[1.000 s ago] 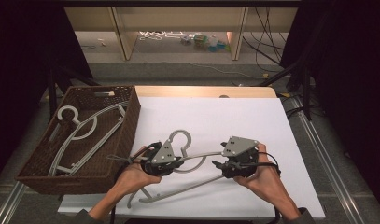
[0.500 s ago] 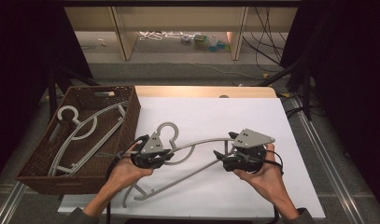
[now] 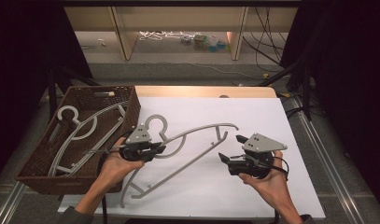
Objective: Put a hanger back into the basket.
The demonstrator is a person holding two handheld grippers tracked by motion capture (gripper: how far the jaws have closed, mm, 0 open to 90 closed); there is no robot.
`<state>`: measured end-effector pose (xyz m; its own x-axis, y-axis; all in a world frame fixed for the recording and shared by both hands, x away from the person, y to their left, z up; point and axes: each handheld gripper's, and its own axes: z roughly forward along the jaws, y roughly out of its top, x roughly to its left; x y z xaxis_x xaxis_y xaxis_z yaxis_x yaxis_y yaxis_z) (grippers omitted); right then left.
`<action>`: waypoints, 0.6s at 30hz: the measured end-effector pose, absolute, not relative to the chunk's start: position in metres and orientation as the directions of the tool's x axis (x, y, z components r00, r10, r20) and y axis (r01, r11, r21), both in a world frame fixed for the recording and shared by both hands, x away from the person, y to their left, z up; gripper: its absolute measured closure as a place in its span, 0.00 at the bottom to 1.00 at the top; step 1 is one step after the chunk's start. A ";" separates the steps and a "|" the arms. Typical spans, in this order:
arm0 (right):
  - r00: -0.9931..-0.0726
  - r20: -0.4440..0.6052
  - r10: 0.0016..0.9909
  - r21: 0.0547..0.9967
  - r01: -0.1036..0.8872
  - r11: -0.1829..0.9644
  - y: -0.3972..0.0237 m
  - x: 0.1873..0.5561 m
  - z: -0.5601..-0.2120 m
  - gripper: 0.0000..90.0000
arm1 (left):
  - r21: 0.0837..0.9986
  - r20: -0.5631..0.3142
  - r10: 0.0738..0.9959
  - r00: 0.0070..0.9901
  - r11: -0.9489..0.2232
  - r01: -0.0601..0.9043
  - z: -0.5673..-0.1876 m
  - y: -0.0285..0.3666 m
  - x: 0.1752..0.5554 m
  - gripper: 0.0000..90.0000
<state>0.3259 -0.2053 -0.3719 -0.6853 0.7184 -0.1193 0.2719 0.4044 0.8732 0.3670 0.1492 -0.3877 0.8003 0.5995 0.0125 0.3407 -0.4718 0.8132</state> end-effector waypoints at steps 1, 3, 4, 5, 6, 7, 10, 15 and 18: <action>-0.687 -0.114 0.718 0.874 0.274 0.401 -0.206 0.323 -0.373 0.24 | 0.816 0.007 0.601 0.799 -0.465 0.343 -0.387 0.151 0.367 0.91; -0.686 -0.117 0.718 0.879 0.264 0.396 -0.207 0.321 -0.376 0.23 | 0.823 -0.016 0.602 0.798 -0.445 0.353 -0.385 0.153 0.368 0.91; -0.685 -0.110 0.720 0.882 0.266 0.388 -0.207 0.320 -0.378 0.23 | 0.831 -0.024 0.611 0.791 -0.428 0.356 -0.385 0.153 0.368 0.91; -0.686 -0.116 0.719 0.884 0.259 0.389 -0.207 0.319 -0.380 0.23 | 0.825 -0.013 0.606 0.795 -0.443 0.351 -0.382 0.156 0.368 0.91; -0.687 -0.098 0.720 0.881 0.276 0.384 -0.208 0.316 -0.382 0.23 | 0.832 -0.031 0.620 0.784 -0.419 0.364 -0.381 0.156 0.368 0.91; -0.687 -0.107 0.719 0.885 0.263 0.383 -0.208 0.316 -0.383 0.23 | 0.835 -0.024 0.616 0.787 -0.420 0.355 -0.379 0.158 0.368 0.91; -0.683 -0.095 0.725 0.892 0.265 0.366 -0.209 0.313 -0.387 0.22 | 0.844 -0.029 0.624 0.781 -0.403 0.353 -0.373 0.162 0.368 0.91; -0.679 -0.083 0.729 0.898 0.266 0.351 -0.212 0.311 -0.394 0.21 | 0.853 -0.031 0.636 0.771 -0.385 0.352 -0.344 0.177 0.366 0.91; -0.683 -0.078 0.726 0.891 0.279 0.358 -0.213 0.310 -0.397 0.21 | 0.868 -0.064 0.626 0.777 -0.350 0.353 -0.329 0.185 0.363 0.91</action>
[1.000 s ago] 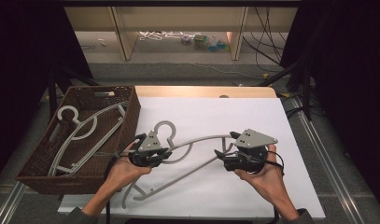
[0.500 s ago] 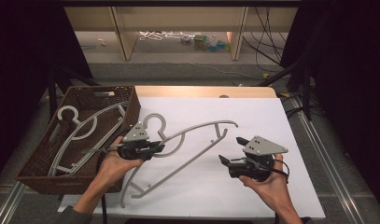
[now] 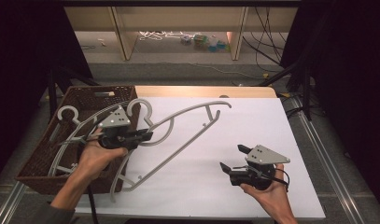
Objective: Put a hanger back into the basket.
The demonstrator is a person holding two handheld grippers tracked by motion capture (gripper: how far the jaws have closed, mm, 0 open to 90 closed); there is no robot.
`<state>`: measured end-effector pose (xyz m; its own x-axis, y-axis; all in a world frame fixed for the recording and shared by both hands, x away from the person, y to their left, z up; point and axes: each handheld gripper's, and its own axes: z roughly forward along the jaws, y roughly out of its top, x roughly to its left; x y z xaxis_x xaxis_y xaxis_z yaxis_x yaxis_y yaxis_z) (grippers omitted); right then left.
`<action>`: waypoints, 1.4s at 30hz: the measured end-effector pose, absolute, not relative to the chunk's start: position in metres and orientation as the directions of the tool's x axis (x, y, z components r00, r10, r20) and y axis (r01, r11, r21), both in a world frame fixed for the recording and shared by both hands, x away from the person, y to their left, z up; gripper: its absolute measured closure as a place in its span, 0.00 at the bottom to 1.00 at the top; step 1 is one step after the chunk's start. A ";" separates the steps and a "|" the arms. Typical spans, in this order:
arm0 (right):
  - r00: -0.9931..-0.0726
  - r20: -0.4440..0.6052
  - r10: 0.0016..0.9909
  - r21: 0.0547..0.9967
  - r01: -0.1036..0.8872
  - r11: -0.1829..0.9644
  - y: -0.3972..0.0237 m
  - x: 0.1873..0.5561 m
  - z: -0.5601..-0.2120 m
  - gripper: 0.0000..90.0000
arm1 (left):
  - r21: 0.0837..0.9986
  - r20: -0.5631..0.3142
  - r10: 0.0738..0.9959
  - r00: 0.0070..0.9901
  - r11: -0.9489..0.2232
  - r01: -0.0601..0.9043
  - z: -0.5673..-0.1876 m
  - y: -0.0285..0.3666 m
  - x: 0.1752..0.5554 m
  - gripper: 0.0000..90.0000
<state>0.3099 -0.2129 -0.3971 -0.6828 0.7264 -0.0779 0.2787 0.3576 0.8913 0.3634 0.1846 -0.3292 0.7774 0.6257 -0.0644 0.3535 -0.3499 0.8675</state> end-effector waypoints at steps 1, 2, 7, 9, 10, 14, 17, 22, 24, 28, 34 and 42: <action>-0.684 -0.074 0.725 0.889 0.285 0.359 -0.213 0.309 -0.398 0.21 | 0.864 -0.059 0.626 0.777 -0.358 0.354 -0.325 0.187 0.363 0.91; -0.684 -0.074 0.725 0.889 0.285 0.359 -0.213 0.309 -0.398 0.21 | 0.864 -0.059 0.626 0.777 -0.358 0.354 -0.325 0.187 0.363 0.91; -0.684 -0.070 0.726 0.893 0.281 0.351 -0.214 0.307 -0.400 0.20 | 0.860 -0.019 0.675 0.738 -0.366 0.357 -0.302 0.212 0.363 0.91; -0.682 -0.069 0.728 0.895 0.279 0.347 -0.214 0.306 -0.401 0.19 | 0.861 -0.021 0.687 0.726 -0.357 0.363 -0.299 0.221 0.367 0.91; -0.681 -0.061 0.730 0.898 0.283 0.339 -0.214 0.305 -0.401 0.19 | 0.859 -0.017 0.693 0.721 -0.358 0.365 -0.298 0.226 0.368 0.91; -0.688 -0.063 0.723 0.897 0.279 0.343 -0.215 0.304 -0.403 0.19 | 0.857 -0.009 0.724 0.689 -0.349 0.378 -0.297 0.241 0.373 0.91; -0.685 -0.059 0.726 0.898 0.282 0.339 -0.215 0.304 -0.406 0.19 | 0.855 0.010 0.738 0.675 -0.356 0.376 -0.293 0.251 0.376 0.91; -0.688 -0.046 0.725 0.894 0.295 0.337 -0.216 0.303 -0.407 0.19 | 0.855 0.044 0.768 0.639 -0.360 0.373 -0.285 0.268 0.384 0.91; -0.687 -0.035 0.726 0.896 0.300 0.328 -0.217 0.302 -0.407 0.19 | 0.853 0.030 0.767 0.640 -0.353 0.383 -0.285 0.270 0.386 0.91; -0.685 -0.033 0.727 0.899 0.298 0.321 -0.219 0.301 -0.408 0.19 | 0.839 0.051 0.783 0.619 -0.370 0.399 -0.289 0.285 0.397 0.91; -0.684 -0.021 0.729 0.899 0.307 0.313 -0.221 0.299 -0.411 0.19 | 0.845 0.062 0.826 0.560 -0.342 0.411 -0.293 0.307 0.413 0.91; -0.681 -0.016 0.732 0.897 0.313 0.311 -0.221 0.299 -0.414 0.19 | 0.845 0.071 0.869 0.489 -0.313 0.434 -0.295 0.336 0.420 0.91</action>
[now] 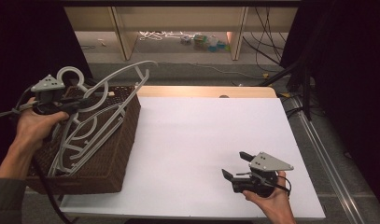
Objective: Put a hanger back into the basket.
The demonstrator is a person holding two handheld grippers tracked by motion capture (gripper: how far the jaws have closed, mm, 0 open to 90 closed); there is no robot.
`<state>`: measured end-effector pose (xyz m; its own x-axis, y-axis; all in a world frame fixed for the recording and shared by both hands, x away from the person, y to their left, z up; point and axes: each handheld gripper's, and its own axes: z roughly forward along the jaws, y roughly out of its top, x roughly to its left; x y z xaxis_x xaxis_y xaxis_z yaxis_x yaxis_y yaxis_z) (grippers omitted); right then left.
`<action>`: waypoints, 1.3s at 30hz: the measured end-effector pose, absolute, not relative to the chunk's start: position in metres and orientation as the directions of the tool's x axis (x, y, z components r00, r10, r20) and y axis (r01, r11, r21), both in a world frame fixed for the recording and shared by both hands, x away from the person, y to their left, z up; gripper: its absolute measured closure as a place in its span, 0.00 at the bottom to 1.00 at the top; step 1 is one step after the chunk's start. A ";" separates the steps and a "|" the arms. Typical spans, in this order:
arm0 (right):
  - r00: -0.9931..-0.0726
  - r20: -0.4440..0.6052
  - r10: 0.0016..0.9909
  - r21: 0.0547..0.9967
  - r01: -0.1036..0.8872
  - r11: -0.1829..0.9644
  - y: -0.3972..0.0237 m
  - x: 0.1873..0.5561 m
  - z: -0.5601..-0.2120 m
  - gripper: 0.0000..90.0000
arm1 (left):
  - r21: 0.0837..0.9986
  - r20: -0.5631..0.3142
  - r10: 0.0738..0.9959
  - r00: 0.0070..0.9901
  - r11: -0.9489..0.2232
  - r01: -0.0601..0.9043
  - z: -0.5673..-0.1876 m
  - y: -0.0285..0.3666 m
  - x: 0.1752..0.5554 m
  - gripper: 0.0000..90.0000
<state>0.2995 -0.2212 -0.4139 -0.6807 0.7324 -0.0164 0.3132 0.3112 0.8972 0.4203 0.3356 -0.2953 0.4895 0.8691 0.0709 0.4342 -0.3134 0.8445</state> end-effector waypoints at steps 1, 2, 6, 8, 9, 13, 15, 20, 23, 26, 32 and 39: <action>-0.681 -0.015 0.732 0.896 0.315 0.312 -0.221 0.299 -0.414 0.19 | 0.845 0.070 0.875 0.480 -0.307 0.438 -0.296 0.339 0.421 0.91; -0.683 -0.015 0.730 0.897 0.314 0.312 -0.221 0.299 -0.413 0.19 | 0.848 0.061 0.878 0.474 -0.297 0.440 -0.298 0.341 0.421 0.91; -0.686 -0.016 0.727 0.896 0.313 0.315 -0.222 0.299 -0.413 0.19 | 0.827 0.085 0.879 0.470 -0.325 0.458 -0.304 0.351 0.421 0.91; -0.684 -0.014 0.729 0.896 0.315 0.313 -0.222 0.299 -0.413 0.19 | 0.826 0.087 0.881 0.465 -0.325 0.461 -0.306 0.353 0.421 0.91; -0.686 -0.015 0.727 0.897 0.312 0.313 -0.222 0.300 -0.414 0.19 | 0.824 0.085 0.886 0.456 -0.320 0.467 -0.309 0.358 0.421 0.91; -0.687 -0.015 0.727 0.898 0.310 0.312 -0.222 0.299 -0.414 0.19 | 0.814 0.098 0.897 0.432 -0.321 0.484 -0.316 0.368 0.422 0.91; -0.686 -0.017 0.728 0.901 0.305 0.308 -0.222 0.299 -0.414 0.19 | 0.805 0.109 0.894 0.434 -0.336 0.490 -0.321 0.372 0.422 0.91; -0.685 -0.014 0.729 0.902 0.305 0.304 -0.224 0.298 -0.414 0.19 | 0.778 0.128 0.896 0.425 -0.357 0.518 -0.332 0.383 0.425 0.91; -0.685 -0.013 0.729 0.906 0.300 0.298 -0.224 0.298 -0.415 0.19 | 0.764 0.139 0.893 0.429 -0.372 0.527 -0.337 0.389 0.424 0.91; -0.685 -0.014 0.728 0.903 0.304 0.303 -0.224 0.298 -0.415 0.19 | 0.757 0.136 0.896 0.424 -0.370 0.539 -0.343 0.392 0.424 0.91; -0.684 -0.013 0.729 0.899 0.310 0.308 -0.226 0.298 -0.415 0.19 | 0.743 0.121 0.911 0.395 -0.347 0.573 -0.360 0.405 0.423 0.91; -0.686 -0.013 0.728 0.900 0.310 0.307 -0.226 0.299 -0.415 0.19 | 0.719 0.119 0.907 0.403 -0.359 0.595 -0.372 0.404 0.426 0.91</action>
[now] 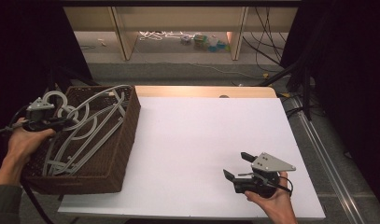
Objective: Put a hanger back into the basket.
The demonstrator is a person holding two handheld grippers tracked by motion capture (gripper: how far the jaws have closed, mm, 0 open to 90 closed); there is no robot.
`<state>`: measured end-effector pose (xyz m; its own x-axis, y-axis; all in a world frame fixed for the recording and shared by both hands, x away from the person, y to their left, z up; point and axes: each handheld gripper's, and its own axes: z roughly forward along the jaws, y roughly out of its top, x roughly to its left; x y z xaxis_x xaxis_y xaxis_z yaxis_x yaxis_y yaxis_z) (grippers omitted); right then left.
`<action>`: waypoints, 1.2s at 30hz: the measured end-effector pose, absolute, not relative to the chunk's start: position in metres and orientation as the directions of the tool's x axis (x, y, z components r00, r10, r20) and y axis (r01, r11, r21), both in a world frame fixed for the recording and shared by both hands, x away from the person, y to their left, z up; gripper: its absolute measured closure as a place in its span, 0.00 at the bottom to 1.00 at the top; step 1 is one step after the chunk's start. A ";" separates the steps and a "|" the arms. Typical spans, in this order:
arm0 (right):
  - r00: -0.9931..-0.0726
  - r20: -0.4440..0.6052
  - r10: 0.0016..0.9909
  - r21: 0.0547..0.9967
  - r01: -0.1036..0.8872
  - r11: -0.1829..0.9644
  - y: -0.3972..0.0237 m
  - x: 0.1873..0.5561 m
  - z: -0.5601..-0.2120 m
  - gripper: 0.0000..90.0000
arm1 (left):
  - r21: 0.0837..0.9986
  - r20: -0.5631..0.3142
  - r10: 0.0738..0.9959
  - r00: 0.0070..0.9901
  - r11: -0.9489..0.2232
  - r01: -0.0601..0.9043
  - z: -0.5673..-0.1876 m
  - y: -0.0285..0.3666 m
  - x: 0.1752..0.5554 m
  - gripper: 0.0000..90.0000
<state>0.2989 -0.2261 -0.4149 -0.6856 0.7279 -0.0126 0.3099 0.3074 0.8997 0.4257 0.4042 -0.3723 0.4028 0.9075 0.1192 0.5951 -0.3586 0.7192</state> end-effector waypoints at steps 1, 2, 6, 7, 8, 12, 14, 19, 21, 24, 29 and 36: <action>-0.681 -0.016 0.732 0.897 0.314 0.311 -0.226 0.299 -0.414 0.19 | 0.711 0.119 0.907 0.403 -0.362 0.603 -0.375 0.404 0.427 0.91; -0.682 -0.011 0.732 0.897 0.317 0.309 -0.226 0.298 -0.414 0.19 | 0.720 0.117 0.908 0.401 -0.356 0.595 -0.378 0.404 0.427 0.91; -0.683 -0.012 0.730 0.899 0.312 0.307 -0.227 0.299 -0.414 0.19 | 0.698 0.111 0.913 0.392 -0.352 0.623 -0.381 0.403 0.430 0.91; -0.684 -0.011 0.729 0.901 0.309 0.304 -0.227 0.299 -0.414 0.19 | 0.695 0.108 0.911 0.398 -0.356 0.625 -0.382 0.403 0.430 0.91; -0.684 -0.012 0.729 0.901 0.309 0.304 -0.227 0.299 -0.414 0.19 | 0.692 0.110 0.910 0.401 -0.359 0.626 -0.382 0.402 0.430 0.91; -0.685 0.001 0.729 0.899 0.320 0.300 -0.227 0.299 -0.415 0.19 | 0.692 0.109 0.913 0.393 -0.353 0.630 -0.388 0.402 0.431 0.91; -0.684 -0.014 0.729 0.897 0.313 0.311 -0.226 0.299 -0.414 0.19 | 0.679 0.115 0.912 0.395 -0.362 0.639 -0.390 0.402 0.432 0.91; -0.687 -0.008 0.726 0.899 0.313 0.306 -0.226 0.299 -0.415 0.19 | 0.666 0.125 0.910 0.396 -0.372 0.646 -0.395 0.397 0.436 0.91; -0.686 -0.009 0.727 0.900 0.312 0.305 -0.227 0.299 -0.415 0.19 | 0.664 0.120 0.908 0.401 -0.373 0.648 -0.398 0.394 0.438 0.91; -0.685 -0.008 0.729 0.900 0.313 0.304 -0.228 0.300 -0.414 0.19 | 0.639 0.146 0.909 0.391 -0.388 0.664 -0.401 0.393 0.440 0.91; -0.687 -0.008 0.727 0.900 0.312 0.304 -0.227 0.299 -0.415 0.19 | 0.618 0.184 0.904 0.385 -0.411 0.670 -0.407 0.392 0.441 0.91; -0.685 -0.010 0.728 0.899 0.314 0.307 -0.228 0.300 -0.414 0.19 | 0.585 0.200 0.908 0.369 -0.413 0.698 -0.416 0.392 0.447 0.90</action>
